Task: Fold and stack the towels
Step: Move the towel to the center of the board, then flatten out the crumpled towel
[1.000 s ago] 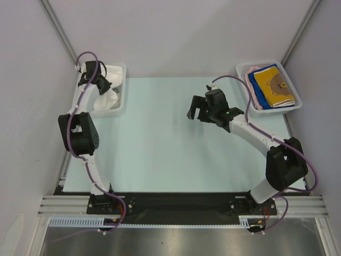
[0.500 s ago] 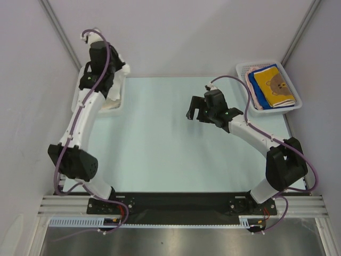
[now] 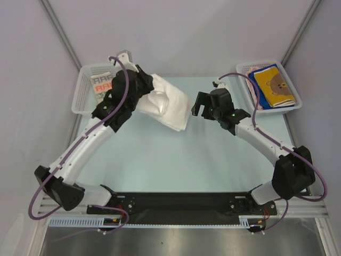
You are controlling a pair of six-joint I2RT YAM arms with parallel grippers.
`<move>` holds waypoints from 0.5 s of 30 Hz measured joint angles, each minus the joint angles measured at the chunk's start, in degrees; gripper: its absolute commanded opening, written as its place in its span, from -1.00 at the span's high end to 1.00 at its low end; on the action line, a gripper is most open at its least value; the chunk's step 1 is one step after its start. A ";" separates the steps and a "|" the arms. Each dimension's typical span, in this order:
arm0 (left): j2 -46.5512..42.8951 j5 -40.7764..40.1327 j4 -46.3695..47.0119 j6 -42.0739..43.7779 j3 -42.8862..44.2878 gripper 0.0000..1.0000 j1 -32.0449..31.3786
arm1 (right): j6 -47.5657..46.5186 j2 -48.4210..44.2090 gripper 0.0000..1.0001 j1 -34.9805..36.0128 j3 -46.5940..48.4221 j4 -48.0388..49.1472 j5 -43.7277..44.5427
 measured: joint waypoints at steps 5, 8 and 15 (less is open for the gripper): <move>3.63 7.08 0.17 -4.94 -10.01 -0.25 5.73 | 0.07 0.15 -0.97 -0.22 -0.11 0.04 0.85; 5.33 9.57 -0.96 -5.90 -14.97 -0.18 7.72 | 0.33 1.07 -0.94 0.13 -0.17 0.02 1.05; -1.22 13.97 -0.96 -7.19 -27.34 0.12 7.56 | 2.80 4.11 -0.40 4.90 -5.92 0.50 0.15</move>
